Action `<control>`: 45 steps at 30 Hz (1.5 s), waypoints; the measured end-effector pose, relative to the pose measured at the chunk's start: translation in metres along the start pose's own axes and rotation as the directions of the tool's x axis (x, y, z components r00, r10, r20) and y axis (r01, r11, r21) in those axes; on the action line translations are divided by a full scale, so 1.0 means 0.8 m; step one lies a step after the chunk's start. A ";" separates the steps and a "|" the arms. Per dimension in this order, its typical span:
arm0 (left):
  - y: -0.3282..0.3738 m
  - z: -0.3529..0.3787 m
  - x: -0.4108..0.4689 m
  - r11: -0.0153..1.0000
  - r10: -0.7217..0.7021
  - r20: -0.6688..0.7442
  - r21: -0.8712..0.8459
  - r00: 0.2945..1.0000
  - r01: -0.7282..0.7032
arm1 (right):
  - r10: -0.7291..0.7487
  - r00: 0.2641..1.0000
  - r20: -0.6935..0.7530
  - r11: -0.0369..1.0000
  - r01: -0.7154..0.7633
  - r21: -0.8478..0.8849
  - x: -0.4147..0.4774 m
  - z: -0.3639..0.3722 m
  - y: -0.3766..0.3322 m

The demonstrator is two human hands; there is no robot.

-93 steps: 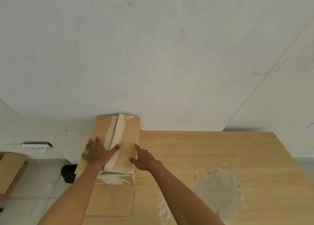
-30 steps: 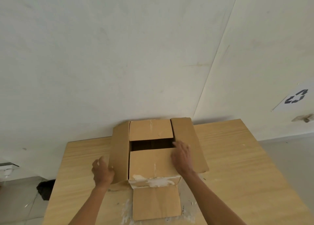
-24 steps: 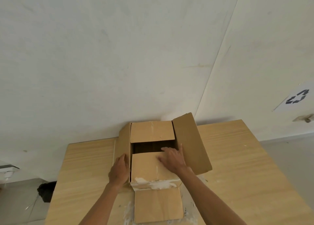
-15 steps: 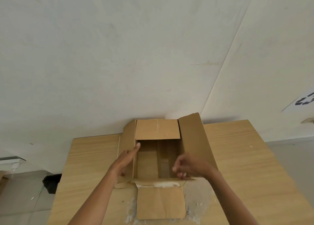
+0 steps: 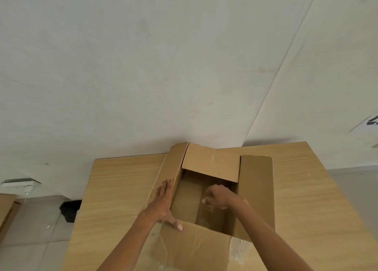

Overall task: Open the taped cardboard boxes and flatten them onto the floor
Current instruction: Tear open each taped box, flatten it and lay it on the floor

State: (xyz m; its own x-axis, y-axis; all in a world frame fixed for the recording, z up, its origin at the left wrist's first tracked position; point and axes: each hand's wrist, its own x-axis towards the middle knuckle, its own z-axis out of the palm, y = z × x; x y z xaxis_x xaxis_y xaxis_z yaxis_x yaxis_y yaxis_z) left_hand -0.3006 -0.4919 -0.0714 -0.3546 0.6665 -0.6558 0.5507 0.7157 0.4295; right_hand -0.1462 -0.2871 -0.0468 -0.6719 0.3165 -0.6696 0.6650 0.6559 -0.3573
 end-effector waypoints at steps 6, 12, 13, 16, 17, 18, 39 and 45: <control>0.001 -0.004 -0.003 1.000 -0.007 0.025 0.026 1.000 0.006 | -0.042 0.903 -0.428 0.995 0.076 0.064 0.001 -0.037 0.001; 0.003 -0.009 0.001 0.999 0.000 0.040 0.039 0.999 -0.002 | 0.126 0.852 -0.507 0.992 -0.113 0.057 0.029 -0.136 0.070; 0.002 -0.011 0.000 0.999 0.002 0.036 0.045 0.999 -0.004 | 0.135 0.886 -0.444 0.990 -0.134 0.034 0.040 -0.136 0.083; -0.005 -0.017 -0.003 0.997 0.031 0.015 0.073 0.999 -0.032 | 0.122 0.901 -0.417 0.990 -0.138 -0.009 0.054 -0.123 0.100; -0.010 -0.018 -0.002 0.996 0.043 0.014 0.080 0.999 -0.044 | 0.115 0.893 -0.436 0.991 -0.134 -0.015 0.054 -0.118 0.100; -0.014 -0.018 -0.001 0.994 0.057 0.012 0.094 0.998 -0.058 | 0.111 0.886 -0.450 0.991 -0.133 -0.018 0.052 -0.113 0.101; -0.014 -0.052 -0.008 0.909 0.051 0.064 0.410 0.997 -0.073 | 0.338 0.925 -0.172 0.908 -0.273 0.316 -0.112 -0.051 0.175; 0.009 -0.092 -0.041 0.820 -0.016 -0.100 0.568 0.995 0.071 | 0.141 0.929 -0.341 0.694 0.153 0.704 -0.221 -0.095 0.083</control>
State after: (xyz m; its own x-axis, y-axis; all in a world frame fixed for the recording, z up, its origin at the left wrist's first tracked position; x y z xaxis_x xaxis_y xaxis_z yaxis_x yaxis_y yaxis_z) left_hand -0.3406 -0.4929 -0.0009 -0.4372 0.6721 -0.5976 0.8559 0.5151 -0.0469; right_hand -0.0083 -0.2475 0.0977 -0.6416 0.6206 -0.4508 0.5883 0.0210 -0.8084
